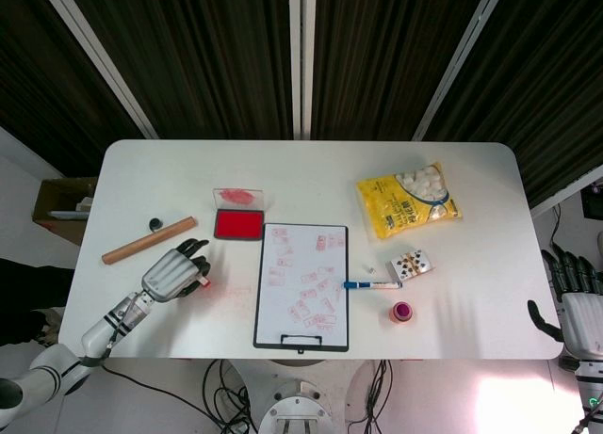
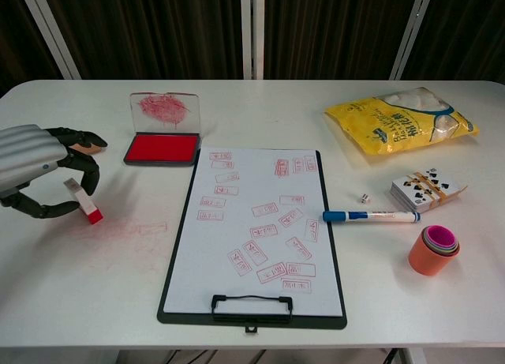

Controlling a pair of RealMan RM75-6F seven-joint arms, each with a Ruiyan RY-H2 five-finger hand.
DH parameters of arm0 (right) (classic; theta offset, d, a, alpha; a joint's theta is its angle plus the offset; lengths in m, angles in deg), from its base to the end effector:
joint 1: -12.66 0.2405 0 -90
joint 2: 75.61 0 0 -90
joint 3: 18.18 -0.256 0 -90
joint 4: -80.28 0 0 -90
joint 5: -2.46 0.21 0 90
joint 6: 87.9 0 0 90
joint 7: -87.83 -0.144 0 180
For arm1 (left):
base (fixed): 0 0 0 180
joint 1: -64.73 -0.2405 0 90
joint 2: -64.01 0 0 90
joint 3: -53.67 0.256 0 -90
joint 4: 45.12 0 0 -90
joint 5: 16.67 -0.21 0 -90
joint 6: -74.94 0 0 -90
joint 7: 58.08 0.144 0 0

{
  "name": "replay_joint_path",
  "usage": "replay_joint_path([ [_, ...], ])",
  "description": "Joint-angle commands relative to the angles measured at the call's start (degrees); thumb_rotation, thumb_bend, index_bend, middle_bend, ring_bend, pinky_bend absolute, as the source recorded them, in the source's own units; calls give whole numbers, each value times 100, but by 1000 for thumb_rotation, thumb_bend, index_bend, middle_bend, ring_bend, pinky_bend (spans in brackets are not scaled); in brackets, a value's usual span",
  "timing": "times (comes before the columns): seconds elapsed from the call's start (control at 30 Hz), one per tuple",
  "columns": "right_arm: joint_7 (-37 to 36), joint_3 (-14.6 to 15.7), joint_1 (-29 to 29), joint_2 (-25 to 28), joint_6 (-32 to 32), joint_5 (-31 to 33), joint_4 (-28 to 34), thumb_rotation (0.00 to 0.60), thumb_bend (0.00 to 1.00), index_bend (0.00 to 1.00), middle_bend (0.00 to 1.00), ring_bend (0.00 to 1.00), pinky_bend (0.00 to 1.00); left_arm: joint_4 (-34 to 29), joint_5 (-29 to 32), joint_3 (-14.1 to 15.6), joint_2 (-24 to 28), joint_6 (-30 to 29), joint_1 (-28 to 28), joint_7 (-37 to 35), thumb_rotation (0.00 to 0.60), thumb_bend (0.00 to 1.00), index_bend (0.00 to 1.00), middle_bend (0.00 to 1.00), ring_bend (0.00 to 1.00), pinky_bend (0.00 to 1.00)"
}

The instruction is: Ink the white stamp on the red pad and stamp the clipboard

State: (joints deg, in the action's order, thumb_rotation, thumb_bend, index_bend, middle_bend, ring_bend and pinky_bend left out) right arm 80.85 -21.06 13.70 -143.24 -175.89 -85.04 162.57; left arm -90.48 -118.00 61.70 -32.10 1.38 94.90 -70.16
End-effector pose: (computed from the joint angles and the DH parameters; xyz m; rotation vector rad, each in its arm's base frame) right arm -0.3442 -0.1605 0.1619 1.3300 -0.8986 0.9082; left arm -0.2817 0.2869 -0.0167 -2.1170 -0.6112 -0.9449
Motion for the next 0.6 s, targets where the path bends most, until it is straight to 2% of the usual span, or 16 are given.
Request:
replay_joint_path([
  [0.03, 2, 2, -2, -4, 5, 4, -3, 600, 292, 0, 0, 0, 0, 35, 34, -1, -29, 6, -7, -101, 600, 351, 518, 505, 150, 192],
  [0.6, 64, 10, -8, -17, 18, 15, 13, 600, 294, 0, 0, 0, 0, 327, 127, -43, -177, -99, -21, -399, 600, 420, 564, 544, 175, 192],
])
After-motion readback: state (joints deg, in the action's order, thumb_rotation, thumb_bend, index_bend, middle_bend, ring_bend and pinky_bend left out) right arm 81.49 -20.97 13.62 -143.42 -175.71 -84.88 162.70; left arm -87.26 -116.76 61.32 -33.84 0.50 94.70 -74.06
